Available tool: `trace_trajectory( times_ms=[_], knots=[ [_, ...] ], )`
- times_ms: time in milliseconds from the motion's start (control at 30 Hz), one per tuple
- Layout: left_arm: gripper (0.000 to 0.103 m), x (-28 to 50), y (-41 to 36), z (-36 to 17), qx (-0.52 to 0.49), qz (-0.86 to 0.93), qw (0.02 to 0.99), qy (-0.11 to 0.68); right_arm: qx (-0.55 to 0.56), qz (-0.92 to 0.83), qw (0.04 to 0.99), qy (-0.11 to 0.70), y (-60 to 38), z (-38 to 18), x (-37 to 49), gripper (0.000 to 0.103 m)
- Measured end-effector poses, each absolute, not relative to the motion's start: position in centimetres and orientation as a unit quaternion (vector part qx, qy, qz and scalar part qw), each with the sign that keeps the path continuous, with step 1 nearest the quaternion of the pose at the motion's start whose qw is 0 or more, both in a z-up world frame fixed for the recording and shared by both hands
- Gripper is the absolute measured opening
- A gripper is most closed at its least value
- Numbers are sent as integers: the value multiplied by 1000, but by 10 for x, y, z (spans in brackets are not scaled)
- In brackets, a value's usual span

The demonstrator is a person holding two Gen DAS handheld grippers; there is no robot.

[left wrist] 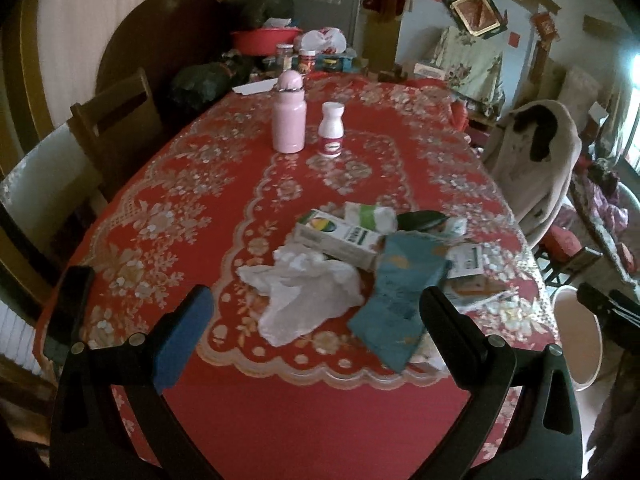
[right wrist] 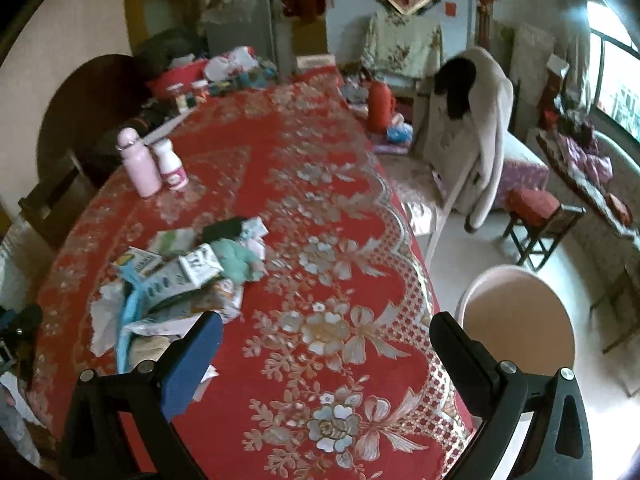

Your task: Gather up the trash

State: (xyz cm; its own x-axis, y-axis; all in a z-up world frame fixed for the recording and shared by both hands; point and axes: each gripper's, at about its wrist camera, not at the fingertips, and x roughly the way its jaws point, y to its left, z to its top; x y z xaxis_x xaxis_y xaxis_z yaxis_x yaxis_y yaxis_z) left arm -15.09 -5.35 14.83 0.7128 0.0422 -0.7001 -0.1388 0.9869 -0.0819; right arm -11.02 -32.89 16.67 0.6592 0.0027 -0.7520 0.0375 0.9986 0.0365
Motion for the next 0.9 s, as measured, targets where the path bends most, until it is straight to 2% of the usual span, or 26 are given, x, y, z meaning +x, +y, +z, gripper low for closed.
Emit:
trace_trajectory(
  times_ms=[900],
  knots=[
    [102, -170, -76, 176, -45, 55, 942, 328, -2, 63, 942, 331, -283, 210, -144, 103]
  ],
)
